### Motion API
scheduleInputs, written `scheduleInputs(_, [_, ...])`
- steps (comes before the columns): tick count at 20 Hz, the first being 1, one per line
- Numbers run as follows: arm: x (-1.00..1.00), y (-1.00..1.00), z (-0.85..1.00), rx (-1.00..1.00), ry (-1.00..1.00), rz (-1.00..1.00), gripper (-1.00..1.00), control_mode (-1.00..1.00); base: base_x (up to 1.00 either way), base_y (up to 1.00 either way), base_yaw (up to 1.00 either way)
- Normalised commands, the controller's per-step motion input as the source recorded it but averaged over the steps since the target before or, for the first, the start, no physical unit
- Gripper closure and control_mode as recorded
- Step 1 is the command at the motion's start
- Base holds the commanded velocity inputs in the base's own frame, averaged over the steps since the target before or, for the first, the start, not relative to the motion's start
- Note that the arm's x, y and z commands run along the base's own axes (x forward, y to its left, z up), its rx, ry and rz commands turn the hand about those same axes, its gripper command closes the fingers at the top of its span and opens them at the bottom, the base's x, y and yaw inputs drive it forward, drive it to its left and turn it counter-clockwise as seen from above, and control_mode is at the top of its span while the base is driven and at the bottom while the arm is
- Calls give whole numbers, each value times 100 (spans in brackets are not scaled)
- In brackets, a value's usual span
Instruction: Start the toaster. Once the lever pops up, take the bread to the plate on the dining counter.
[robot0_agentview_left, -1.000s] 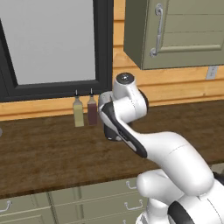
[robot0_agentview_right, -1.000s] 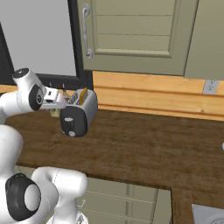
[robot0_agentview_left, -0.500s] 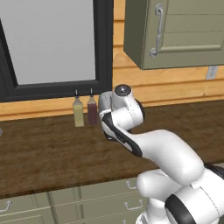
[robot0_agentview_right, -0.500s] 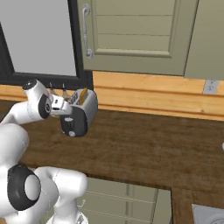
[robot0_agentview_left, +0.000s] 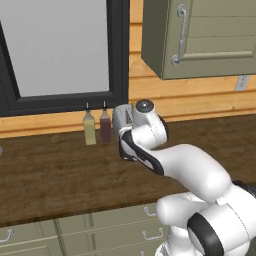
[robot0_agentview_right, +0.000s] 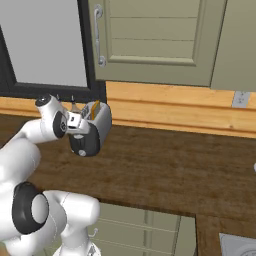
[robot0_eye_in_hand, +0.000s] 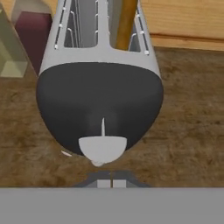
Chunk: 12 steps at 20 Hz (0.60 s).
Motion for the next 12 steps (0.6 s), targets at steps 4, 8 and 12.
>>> scheduleInputs(4, [19, -5, -19, 0, 0, 0, 100, -100, 0, 0, 0])
scheduleInputs(8, [29, 0, -16, 0, 0, 0, 100, -100, 0, 0, 0])
scheduleInputs(12, [28, 0, -14, 0, 0, 0, 100, -100, 0, 0, 0])
